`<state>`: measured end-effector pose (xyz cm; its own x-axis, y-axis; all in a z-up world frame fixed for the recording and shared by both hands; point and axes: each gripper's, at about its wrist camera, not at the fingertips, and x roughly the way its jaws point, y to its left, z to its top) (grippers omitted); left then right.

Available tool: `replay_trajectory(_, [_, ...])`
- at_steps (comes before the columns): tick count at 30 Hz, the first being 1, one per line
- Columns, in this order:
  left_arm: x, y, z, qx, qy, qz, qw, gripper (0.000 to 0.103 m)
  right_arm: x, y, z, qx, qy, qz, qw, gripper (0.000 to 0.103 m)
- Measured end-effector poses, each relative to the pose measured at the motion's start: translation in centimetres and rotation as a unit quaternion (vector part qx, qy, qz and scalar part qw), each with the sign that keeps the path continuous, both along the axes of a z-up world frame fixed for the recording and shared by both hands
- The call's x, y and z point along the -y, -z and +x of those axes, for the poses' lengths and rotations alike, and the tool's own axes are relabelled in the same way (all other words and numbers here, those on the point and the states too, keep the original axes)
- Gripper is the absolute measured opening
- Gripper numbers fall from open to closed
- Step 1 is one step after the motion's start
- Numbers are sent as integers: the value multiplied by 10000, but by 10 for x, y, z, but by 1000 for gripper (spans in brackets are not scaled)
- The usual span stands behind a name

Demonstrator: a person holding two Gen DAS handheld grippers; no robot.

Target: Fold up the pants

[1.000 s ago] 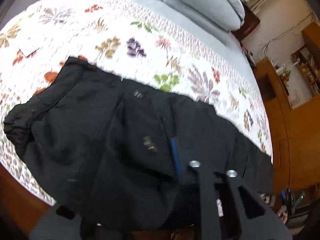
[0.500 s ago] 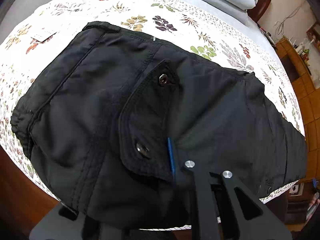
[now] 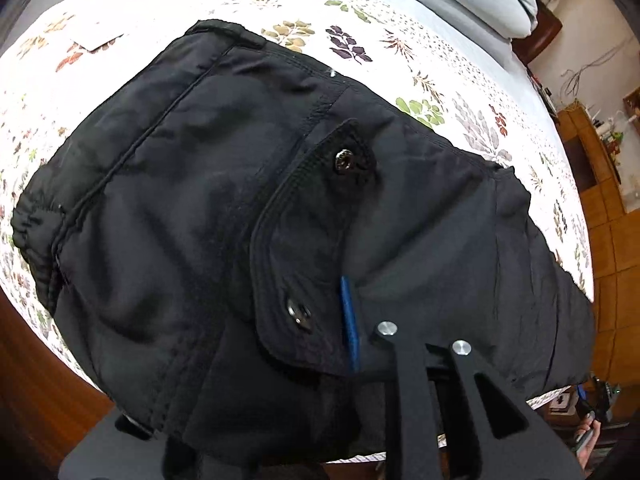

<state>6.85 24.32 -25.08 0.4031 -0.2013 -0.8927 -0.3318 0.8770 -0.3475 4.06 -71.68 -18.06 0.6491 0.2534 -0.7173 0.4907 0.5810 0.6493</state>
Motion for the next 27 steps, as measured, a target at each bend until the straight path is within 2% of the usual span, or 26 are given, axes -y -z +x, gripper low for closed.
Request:
replay_trajectory(3, [-9,4,-1,21,-222,-318,9992,19,-4,-15,26,72,-274,-377,9989,33])
replay_trajectory(4, [-11,5,-1,36,-279,-384,9989,19,-7,-22,37,152,-383,-475,9980,31])
replay_trajectory(6, [-11,1,-1,155,-337,-297,9989,19,-14,-35,58,359,-603,-627,9956,19])
replay_trajectory(9, [-6,-6,3,224,-268,66,9994,21,-23,-44,76,142,-768,-804,9937,19])
replay_trajectory(14, [-6,-5,7,190,-288,129,9993,25,-21,-31,56,-681,-598,-1245,9881,19])
replay_trajectory(16, [-5,-3,8,193,-313,175,9992,28,-9,-15,41,-856,-483,-1072,9894,26])
replay_trajectory(18, [-1,-4,9,172,-279,282,9991,29,2,-5,24,-694,-233,-774,9943,43])
replay_trajectory(19, [0,-5,9,173,-255,335,9990,30,5,-4,15,-600,-178,-742,9953,48])
replay_trajectory(20, [1,-8,6,180,-257,397,9987,32,7,-4,9,-495,-152,-736,9959,57])
replay_trajectory(21, [-2,-11,2,190,-286,422,9985,35,7,-4,5,-405,-127,-728,9964,60])
replay_trajectory(23, [-6,-16,-8,225,-376,433,9981,38,7,-3,1,-131,-178,-579,9981,60])
replay_trajectory(25, [-11,-19,-20,239,-503,455,9974,47,11,-1,5,-44,-84,-467,9989,55])
replay_trajectory(27, [-16,-20,-26,272,-547,423,9972,50,17,4,18,-106,-41,-407,9991,35])
